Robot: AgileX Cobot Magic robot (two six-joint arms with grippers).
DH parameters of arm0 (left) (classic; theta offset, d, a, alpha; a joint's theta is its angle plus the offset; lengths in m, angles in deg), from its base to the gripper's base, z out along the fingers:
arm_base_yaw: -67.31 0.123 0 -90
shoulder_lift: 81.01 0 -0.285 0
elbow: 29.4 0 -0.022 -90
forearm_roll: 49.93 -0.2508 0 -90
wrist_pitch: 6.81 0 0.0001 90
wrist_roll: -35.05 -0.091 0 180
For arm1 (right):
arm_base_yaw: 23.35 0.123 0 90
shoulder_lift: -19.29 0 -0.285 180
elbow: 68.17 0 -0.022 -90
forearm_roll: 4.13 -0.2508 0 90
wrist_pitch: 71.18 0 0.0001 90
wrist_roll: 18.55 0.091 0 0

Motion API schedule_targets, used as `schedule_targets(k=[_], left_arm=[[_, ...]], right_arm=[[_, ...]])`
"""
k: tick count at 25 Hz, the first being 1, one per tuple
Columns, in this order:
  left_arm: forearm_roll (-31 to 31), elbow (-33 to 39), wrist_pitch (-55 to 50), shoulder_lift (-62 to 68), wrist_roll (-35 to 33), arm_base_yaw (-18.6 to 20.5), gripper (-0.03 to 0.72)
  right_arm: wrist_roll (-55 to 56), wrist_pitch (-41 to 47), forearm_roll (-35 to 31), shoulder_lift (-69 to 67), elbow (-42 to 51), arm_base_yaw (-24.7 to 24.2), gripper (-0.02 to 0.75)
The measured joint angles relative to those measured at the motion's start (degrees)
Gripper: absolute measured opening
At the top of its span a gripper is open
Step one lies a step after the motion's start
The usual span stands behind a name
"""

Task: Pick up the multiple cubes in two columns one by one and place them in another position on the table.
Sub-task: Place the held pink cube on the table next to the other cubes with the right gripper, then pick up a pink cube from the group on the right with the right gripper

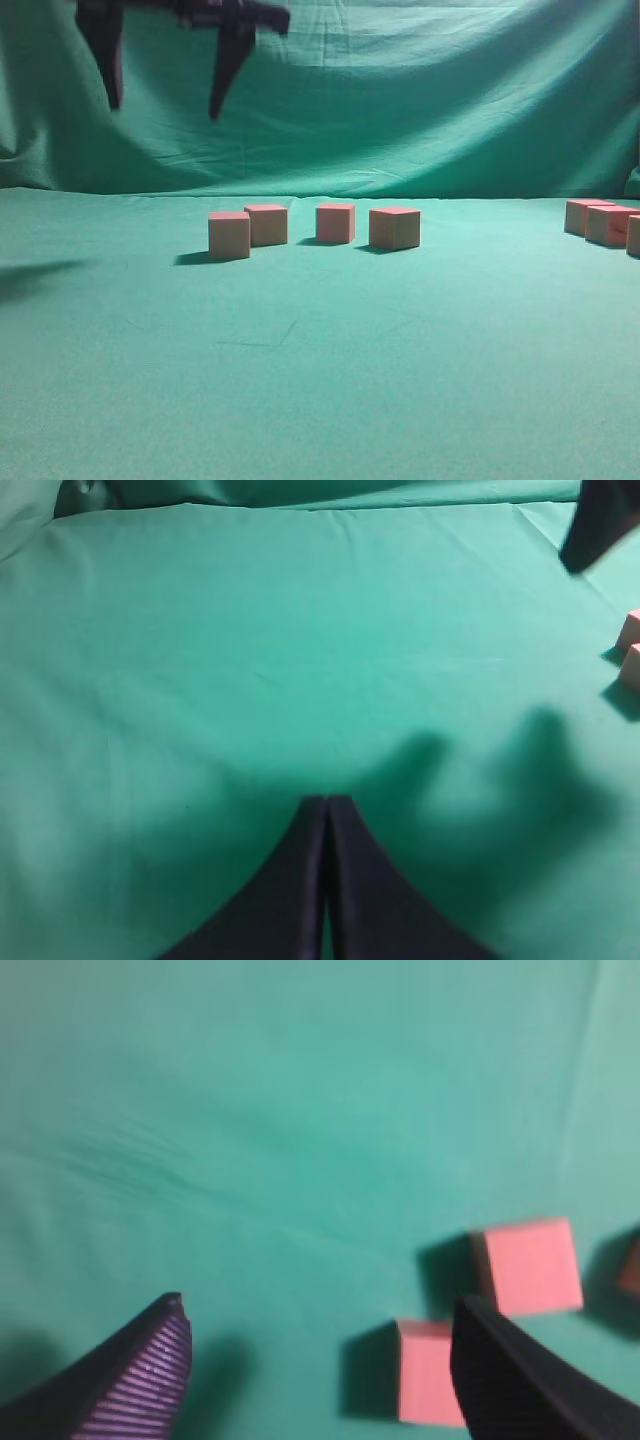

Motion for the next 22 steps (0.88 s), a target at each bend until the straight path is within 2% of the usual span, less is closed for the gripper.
schedule_targets(k=[7,13,18,22], left_arm=[[0.00,0.00,0.00,0.00,0.00,0.00,0.000],[0.00,0.00,0.00,0.00,0.00,0.00,0.000],[0.00,0.00,0.00,0.00,0.00,0.00,0.000],[0.00,0.00,0.00,0.00,0.00,0.00,0.000]], right_arm=[[-7.41,0.78,0.98,5.86,-4.17,0.00,0.517],[-12.71,1.31,3.47,18.14,-3.85,-1.94,0.517],[-13.07,1.40,6.81,28.37,4.03,-6.52,0.517],[-12.88,1.53,7.25,36.61,17.19,-13.18,0.517]])
